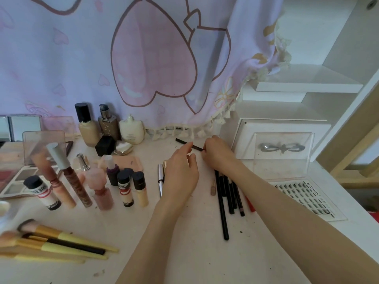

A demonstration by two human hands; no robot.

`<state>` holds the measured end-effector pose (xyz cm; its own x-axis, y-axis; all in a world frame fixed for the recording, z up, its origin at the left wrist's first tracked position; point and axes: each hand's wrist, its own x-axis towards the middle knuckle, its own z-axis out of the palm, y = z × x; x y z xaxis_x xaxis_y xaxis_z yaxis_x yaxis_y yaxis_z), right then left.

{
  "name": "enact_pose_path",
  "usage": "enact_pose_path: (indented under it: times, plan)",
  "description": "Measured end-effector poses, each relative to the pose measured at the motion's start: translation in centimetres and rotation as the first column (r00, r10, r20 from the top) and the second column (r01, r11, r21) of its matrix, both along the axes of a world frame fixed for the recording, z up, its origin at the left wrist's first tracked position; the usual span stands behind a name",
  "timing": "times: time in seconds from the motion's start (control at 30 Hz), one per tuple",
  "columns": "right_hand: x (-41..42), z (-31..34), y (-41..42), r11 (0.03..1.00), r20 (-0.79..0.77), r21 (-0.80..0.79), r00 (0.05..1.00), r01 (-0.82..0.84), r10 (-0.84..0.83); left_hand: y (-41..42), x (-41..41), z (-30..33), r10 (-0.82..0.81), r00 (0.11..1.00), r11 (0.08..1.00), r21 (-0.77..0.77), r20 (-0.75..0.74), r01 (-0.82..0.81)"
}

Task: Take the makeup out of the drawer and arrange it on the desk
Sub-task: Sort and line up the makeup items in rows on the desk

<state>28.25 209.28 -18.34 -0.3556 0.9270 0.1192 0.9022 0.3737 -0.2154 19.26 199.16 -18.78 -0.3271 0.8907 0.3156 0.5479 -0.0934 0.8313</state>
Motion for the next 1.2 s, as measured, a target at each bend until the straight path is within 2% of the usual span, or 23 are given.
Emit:
enact_pose_path:
  times: [0.13,0.2,0.27,0.43,0.6,0.67,0.93,1.03,1.1,1.2]
  plan:
    - [1.2,1.1,-1.1,1.000,-0.178,-0.005,0.984,0.008,-0.008,0.1,-0.2,0.2,0.032,0.998,0.999,0.023,0.060,-0.033]
    - [2.3,1.8,-2.3,0.998,-0.332,-0.056,0.943,-0.006,-0.013,0.2,-0.3,0.3,0.059,0.993,0.998,0.027,0.098,-0.062]
    - [3.5,2.4,-3.7,0.997,-0.423,-0.076,0.906,-0.021,-0.013,0.1,-0.4,0.3,0.076,0.986,0.996,0.030,0.147,-0.081]
    - [6.3,3.1,-6.6,0.985,-0.487,-0.146,0.873,-0.091,0.009,0.0,0.0,1.1,-0.025,0.904,1.000,0.020,0.426,0.018]
    - [7.2,3.5,-8.2,0.950,-0.537,-0.230,0.842,-0.212,0.058,-0.4,0.4,1.6,-0.134,0.820,0.990,0.113,0.557,0.085]
    - [7.2,3.7,-8.6,0.946,-0.559,-0.218,0.825,-0.240,0.081,-0.6,0.4,1.8,-0.174,0.776,0.985,0.122,0.607,0.125]
    - [6.7,4.0,-9.3,0.950,-0.582,-0.147,0.801,-0.276,0.143,-0.8,0.2,2.1,-0.300,0.655,0.954,0.201,0.694,0.223]
    - [6.3,3.9,-9.3,0.948,-0.611,-0.165,0.783,-0.271,0.117,-0.9,0.3,2.3,-0.322,0.689,0.946,0.208,0.649,0.247]
    - [6.0,3.8,-9.3,0.961,-0.646,-0.126,0.756,-0.248,0.110,-1.0,0.3,2.2,-0.313,0.725,0.950,0.196,0.613,0.245]
    - [5.5,3.8,-9.3,0.971,-0.665,-0.051,0.733,-0.233,0.141,-1.0,0.4,2.2,-0.314,0.722,0.950,0.205,0.617,0.238]
